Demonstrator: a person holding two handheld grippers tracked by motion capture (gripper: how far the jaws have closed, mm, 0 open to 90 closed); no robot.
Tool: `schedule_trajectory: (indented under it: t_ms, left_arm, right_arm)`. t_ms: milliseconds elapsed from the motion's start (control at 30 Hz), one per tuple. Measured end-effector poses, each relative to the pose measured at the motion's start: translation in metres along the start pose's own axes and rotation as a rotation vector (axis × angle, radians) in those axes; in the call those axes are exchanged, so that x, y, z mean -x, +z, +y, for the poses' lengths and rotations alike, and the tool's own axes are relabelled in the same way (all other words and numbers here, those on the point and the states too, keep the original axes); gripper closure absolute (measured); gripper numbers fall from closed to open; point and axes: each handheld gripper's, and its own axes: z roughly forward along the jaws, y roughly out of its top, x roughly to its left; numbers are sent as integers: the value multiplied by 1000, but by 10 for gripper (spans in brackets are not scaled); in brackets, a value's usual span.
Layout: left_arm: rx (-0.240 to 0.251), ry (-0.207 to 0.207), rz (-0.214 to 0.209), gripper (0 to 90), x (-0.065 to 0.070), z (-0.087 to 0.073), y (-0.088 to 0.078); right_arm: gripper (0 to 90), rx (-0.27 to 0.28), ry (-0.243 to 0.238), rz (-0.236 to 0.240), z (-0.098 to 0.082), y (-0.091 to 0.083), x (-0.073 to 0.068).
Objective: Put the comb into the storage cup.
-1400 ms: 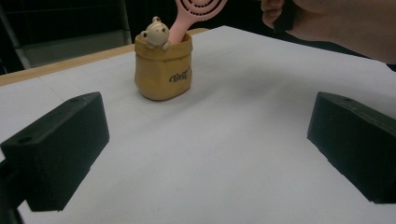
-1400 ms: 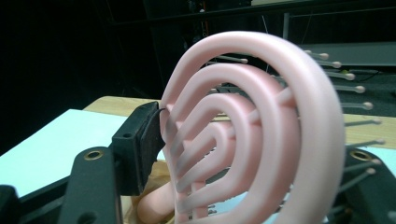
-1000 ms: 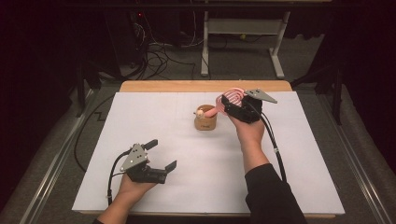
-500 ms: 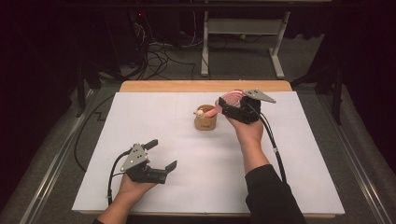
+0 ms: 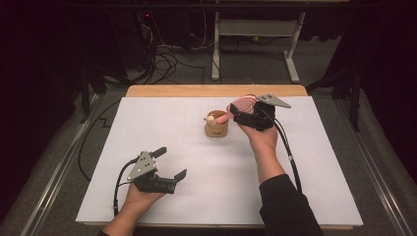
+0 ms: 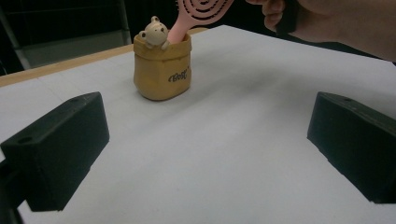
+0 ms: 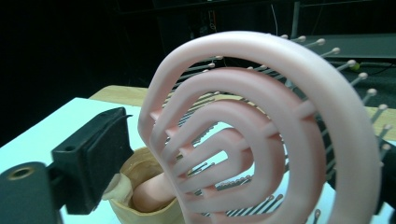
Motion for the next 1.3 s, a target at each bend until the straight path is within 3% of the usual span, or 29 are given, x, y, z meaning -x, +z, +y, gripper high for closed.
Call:
schedule_trajectory:
  t_ms: [200, 1300]
  left_arm:
    - [-3, 2, 0, 0, 0, 0, 0]
    - [-12, -17, 4, 0, -5, 1, -2]
  right_arm:
    - [0, -10, -16, 11, 0, 0, 1]
    - [0, -23, -64, -21, 5, -22, 3]
